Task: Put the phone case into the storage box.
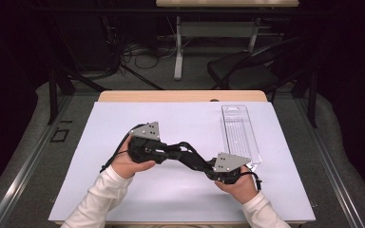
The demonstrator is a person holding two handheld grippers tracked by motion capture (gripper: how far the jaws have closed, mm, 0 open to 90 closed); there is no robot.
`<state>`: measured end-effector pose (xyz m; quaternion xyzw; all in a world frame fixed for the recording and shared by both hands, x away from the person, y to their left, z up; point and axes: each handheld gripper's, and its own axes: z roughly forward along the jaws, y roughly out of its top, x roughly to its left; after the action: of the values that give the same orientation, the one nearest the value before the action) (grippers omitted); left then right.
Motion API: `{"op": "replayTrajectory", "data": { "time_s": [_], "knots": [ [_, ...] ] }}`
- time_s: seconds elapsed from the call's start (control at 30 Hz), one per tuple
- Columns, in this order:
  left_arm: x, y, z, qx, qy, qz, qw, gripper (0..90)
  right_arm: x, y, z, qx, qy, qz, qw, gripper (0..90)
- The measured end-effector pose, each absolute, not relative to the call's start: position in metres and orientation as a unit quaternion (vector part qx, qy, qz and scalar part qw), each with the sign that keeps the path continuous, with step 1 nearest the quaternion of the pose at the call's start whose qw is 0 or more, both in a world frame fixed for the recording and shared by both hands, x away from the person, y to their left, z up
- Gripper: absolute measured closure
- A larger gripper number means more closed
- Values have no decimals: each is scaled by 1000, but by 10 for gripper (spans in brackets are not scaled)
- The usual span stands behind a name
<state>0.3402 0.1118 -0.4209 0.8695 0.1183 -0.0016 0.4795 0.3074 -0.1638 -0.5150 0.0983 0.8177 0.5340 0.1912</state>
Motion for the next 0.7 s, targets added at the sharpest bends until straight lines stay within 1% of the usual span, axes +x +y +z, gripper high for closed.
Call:
{"op": "replayTrajectory", "data": {
  "time_s": [0.2, 0.47, 0.7],
  "knots": [
    [339, 111, -421, 871, 111, 3, 478, 805, 308, -164, -516, 100, 817, 536, 188, 869],
    [339, 111, -421, 872, 111, 6, 476, 808, 308, -164, -516, 102, 817, 536, 187, 865],
    [341, 111, -422, 873, 113, 1, 474, 811, 308, -163, -517, 105, 818, 532, 191, 833]
  ]
}}
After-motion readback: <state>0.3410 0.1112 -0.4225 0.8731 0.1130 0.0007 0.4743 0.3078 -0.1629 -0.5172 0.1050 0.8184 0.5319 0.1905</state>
